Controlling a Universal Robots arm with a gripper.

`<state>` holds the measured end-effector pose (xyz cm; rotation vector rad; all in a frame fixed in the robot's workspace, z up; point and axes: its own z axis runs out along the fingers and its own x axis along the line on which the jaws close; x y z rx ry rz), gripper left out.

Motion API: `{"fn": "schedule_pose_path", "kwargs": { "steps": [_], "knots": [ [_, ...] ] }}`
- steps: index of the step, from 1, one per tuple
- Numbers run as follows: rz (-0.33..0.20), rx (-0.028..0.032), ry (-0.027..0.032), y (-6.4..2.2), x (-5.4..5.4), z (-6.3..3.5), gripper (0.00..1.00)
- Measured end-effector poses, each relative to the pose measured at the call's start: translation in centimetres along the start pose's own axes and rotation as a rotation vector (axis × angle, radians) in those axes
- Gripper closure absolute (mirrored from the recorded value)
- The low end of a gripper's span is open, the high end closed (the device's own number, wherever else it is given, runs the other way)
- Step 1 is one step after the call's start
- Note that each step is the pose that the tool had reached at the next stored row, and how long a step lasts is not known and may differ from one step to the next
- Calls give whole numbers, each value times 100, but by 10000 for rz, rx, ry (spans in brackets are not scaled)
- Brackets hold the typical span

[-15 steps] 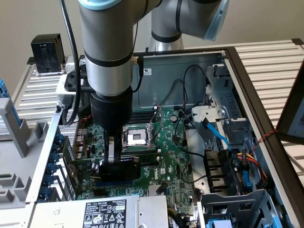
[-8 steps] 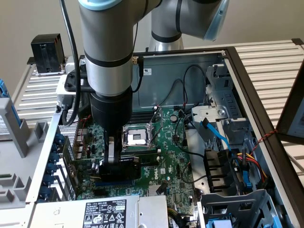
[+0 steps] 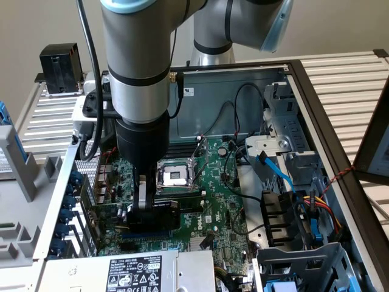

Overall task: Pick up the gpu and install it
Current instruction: 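Insert the gpu into the slot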

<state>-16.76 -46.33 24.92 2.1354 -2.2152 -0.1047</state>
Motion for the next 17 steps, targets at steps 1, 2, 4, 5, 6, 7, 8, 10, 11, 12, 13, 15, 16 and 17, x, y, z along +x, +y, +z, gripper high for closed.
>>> {"fn": "schedule_pose_path", "kwargs": {
  "steps": [1,2,4,5,6,7,8,10,11,12,13,15,16,17],
  "knots": [
    [0,0,0,0,0,0,74],
    [0,0,1,0,0,0,74],
    [0,0,1,0,0,0,74],
    [0,0,0,0,0,0,74],
    [0,0,1,0,0,0,74],
    [0,0,1,0,0,0,74],
    [0,0,1,0,0,0,74],
    [0,0,0,0,0,0,74],
    [0,0,0,0,0,0,74],
    [0,0,0,0,0,0,74],
    [0,0,0,0,0,0,74],
    [0,2,-4,1,0,-9,74],
    [-1,8,-14,1,-1,-19,74],
    [-1,11,-18,2,-1,-30,74]
  ]
}}
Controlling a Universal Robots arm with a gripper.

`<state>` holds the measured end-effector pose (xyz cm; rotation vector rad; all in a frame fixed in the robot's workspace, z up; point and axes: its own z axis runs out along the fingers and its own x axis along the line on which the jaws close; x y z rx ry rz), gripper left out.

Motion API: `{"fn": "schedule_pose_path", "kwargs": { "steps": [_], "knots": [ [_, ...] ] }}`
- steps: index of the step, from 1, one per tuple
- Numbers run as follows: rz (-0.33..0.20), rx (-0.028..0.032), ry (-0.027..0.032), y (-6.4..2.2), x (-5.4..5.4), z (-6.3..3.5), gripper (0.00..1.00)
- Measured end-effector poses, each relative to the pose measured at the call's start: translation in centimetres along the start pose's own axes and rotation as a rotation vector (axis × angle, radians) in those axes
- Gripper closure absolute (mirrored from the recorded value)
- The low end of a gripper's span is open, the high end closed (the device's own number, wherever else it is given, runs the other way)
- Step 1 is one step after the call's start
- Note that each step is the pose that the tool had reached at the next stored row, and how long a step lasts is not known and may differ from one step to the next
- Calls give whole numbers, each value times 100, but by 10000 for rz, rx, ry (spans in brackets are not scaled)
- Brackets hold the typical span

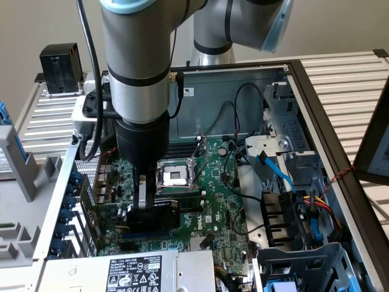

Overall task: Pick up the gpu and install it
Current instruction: 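Insert the gpu into the slot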

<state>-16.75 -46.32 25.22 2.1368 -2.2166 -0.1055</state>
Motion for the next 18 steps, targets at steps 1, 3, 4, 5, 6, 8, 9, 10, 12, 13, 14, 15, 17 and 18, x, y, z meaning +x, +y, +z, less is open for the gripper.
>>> {"fn": "schedule_pose_path", "kwargs": {
  "steps": [1,3,4,5,6,8,9,10,12,13,14,15,17,18],
  "knots": [
    [1,-9,13,3,1,-19,74],
    [1,-12,16,3,2,-25,74],
    [0,-12,16,2,7,-26,74],
    [0,-13,17,2,11,-26,74],
    [1,-12,17,3,14,-26,74],
    [3,-14,18,3,15,-25,74],
    [2,-15,19,2,15,-25,74],
    [2,-15,19,2,15,-25,74],
    [1,-14,18,1,15,-25,74],
    [1,-15,19,-1,15,-25,74],
    [1,-16,18,-6,13,-25,74],
    [2,-15,18,-8,10,-26,74],
    [2,-15,18,-9,7,-26,74],
    [2,-14,18,-10,7,-26,74]
  ]
}}
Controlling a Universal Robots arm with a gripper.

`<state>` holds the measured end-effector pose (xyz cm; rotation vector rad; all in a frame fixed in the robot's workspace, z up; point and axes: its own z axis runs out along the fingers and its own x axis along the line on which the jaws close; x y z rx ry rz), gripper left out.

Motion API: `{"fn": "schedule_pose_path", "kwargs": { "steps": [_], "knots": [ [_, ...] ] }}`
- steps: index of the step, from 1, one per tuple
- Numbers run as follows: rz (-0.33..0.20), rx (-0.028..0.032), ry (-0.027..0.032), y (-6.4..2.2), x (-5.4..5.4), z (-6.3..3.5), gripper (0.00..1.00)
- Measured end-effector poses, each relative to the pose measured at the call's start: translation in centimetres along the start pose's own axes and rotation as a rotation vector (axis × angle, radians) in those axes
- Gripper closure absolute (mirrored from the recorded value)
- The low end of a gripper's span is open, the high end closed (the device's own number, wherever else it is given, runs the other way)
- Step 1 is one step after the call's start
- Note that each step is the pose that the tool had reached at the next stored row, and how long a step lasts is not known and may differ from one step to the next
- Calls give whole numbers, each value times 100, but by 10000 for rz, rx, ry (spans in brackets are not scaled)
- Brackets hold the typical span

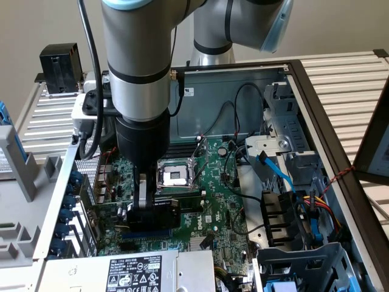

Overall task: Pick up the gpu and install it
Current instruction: 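Insert the gpu into the slot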

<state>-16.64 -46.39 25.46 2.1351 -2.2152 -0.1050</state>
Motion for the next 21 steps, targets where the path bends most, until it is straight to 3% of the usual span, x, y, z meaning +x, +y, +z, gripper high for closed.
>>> {"fn": "schedule_pose_path", "kwargs": {
  "steps": [21],
  "knots": [
    [1,-64,12,-21,-9,10,74]
  ]
}}
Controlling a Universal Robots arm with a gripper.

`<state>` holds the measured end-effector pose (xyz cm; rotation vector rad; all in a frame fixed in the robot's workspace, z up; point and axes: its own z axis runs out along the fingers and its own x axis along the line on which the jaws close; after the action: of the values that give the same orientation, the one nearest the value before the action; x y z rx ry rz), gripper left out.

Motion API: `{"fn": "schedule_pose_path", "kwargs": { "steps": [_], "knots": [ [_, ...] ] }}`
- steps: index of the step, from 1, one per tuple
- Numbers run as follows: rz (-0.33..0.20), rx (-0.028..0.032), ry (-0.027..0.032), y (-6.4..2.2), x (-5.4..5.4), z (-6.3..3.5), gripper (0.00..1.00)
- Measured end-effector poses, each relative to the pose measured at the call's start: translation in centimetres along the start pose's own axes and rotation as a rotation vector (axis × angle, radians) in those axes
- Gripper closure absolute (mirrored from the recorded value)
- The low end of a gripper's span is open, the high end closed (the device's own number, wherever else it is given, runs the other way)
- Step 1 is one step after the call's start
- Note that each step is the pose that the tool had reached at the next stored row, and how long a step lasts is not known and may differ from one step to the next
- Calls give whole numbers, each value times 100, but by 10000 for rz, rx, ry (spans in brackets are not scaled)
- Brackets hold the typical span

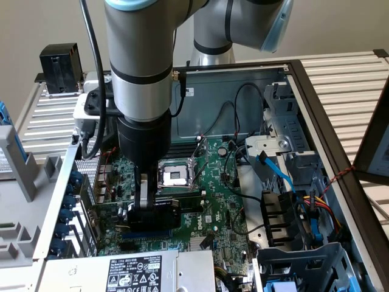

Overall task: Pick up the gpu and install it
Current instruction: 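Insert the gpu into the slot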

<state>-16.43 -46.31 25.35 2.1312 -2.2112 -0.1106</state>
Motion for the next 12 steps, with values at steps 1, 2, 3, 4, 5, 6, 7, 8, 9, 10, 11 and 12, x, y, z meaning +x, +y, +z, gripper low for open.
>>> {"fn": "schedule_pose_path", "kwargs": {
  "steps": [1,2,3,4,5,6,7,8,9,10,11,12],
  "knots": [
    [3,0,0,0,0,0,74],
    [10,0,0,0,0,0,74],
    [18,0,-2,0,0,0,74],
    [29,0,-4,0,0,0,74],
    [41,1,-5,0,-1,0,74],
    [55,0,-6,0,0,0,74],
    [72,0,-7,0,0,0,74],
    [89,-1,-8,0,0,0,74],
    [102,-2,-9,0,0,0,74],
    [111,-3,-10,0,0,0,74],
    [117,-5,-10,0,0,0,74],
    [121,-6,-11,0,0,0,74]
  ]
}}
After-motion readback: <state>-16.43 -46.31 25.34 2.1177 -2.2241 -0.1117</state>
